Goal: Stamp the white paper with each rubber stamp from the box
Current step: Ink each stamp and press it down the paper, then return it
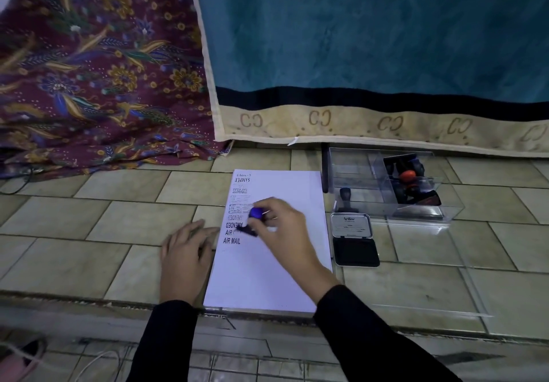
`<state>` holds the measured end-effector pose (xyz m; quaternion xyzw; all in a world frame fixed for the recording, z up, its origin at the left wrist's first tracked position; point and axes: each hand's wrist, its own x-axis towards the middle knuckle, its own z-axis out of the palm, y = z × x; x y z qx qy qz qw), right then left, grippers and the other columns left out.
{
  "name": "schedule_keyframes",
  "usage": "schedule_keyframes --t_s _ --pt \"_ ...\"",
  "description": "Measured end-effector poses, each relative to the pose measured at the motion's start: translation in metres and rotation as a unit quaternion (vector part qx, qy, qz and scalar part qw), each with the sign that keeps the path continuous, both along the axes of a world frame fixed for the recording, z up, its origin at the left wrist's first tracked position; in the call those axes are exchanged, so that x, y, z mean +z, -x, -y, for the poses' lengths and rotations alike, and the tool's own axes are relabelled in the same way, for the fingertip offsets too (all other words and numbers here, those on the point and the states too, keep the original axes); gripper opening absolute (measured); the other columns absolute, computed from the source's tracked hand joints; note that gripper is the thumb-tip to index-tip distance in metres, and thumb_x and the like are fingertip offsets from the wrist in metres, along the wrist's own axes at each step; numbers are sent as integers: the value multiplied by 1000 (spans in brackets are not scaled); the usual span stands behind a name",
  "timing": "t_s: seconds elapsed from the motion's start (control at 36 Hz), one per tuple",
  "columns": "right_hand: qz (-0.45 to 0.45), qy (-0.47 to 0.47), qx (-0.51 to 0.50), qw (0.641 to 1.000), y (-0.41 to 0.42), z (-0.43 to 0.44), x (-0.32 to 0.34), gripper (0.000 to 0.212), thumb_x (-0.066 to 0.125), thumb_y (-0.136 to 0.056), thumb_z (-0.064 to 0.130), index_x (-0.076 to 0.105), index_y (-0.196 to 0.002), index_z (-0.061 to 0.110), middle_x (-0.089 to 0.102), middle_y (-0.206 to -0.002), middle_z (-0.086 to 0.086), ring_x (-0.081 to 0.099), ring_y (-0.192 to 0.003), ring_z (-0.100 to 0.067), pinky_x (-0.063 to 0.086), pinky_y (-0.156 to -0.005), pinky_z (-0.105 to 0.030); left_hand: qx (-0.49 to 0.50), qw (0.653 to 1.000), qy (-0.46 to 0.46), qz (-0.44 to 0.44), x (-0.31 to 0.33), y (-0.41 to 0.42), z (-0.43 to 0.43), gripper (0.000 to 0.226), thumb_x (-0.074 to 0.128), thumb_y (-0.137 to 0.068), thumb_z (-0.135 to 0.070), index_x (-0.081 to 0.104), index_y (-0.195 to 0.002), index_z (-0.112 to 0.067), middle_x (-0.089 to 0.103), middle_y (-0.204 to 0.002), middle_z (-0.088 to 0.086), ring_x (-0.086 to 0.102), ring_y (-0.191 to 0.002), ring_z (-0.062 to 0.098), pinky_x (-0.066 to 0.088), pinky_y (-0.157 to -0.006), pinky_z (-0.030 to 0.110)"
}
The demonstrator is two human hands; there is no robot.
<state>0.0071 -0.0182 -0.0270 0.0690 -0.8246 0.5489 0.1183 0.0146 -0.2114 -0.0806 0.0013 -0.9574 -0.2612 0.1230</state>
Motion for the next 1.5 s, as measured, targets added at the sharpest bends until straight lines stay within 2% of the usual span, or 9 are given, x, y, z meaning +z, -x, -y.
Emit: schedule_keyframes --t_s 0.14,0.25,0.42,0.53,0.72,0.94,1.33,1.42,1.5 --pt "-6 49 -86 995 -11 -63 6 25 72 -80 10 64 -97 27 68 -91 8 65 -75 2 52 -71 -13 -2 1000 -10 -9 -3 1 1 27 61 -90 -13 70 -107 -31 59 -130 -4 47 -123 20 26 -108 41" --pt "-19 -13 -134 991 -30 -116 -1 27 73 -79 14 66 -103 25 69 -94 9 67 -79 -1 54 -74 -14 6 999 -51 -6 -3 4 3 24 61 -90 -12 71 -107 -28 60 -127 -7 49 -121 19 28 -108 43" --pt "-69 -112 -120 984 -58 -155 -13 31 73 -79 7 65 -103 24 65 -92 9 64 -85 2 50 -75 -7 11 995 -103 -5 13 11 -14 26 64 -89 -22 66 -114 -18 64 -122 -1 56 -115 22 40 -103 50" --pt "-79 -147 -104 981 -63 -156 -18 26 73 -79 10 66 -102 20 62 -92 12 64 -84 1 50 -75 -7 -95 990 -98 -35 29 4 -66 38 60 -82 -39 67 -113 -18 65 -119 -3 58 -114 22 44 -98 48" --pt "-91 -185 -90 974 -62 -151 -15 23 74 -79 9 68 -100 13 63 -90 5 63 -79 -5 54 -72 -23 -263 964 -31 16 18 -14 -155 72 46 -72 -76 57 -127 -30 54 -134 -13 39 -134 10 24 -113 41" --pt "-95 -201 -60 973 -71 -154 -13 24 77 -73 2 68 -94 10 62 -85 4 63 -78 -8 55 -70 -29 -268 963 -13 17 3 -12 -177 66 58 -68 -71 58 -121 -33 55 -120 -17 48 -118 7 29 -108 43" --pt "-67 -198 -73 975 -67 -152 -6 22 79 -72 3 69 -91 8 62 -85 4 65 -78 -8 59 -70 -29 -267 963 3 36 10 -14 -177 68 57 -69 -72 55 -125 -33 52 -124 -17 45 -122 8 24 -112 44" --pt "-51 -216 -73 972 -63 -150 2 20 77 -75 7 68 -93 11 62 -87 5 64 -76 -10 58 -72 -28 -268 961 -55 26 20 -15 -164 73 56 -69 -75 53 -129 -33 52 -131 -17 40 -130 7 17 -117 40" --pt "-55 -167 -85 981 -62 -140 9 21 76 -76 10 67 -95 15 62 -89 7 66 -78 -7 55 -73 -16 -233 961 -149 -8 29 -13 -133 65 60 -74 -70 55 -128 -33 54 -131 -17 39 -132 2 19 -116 30"
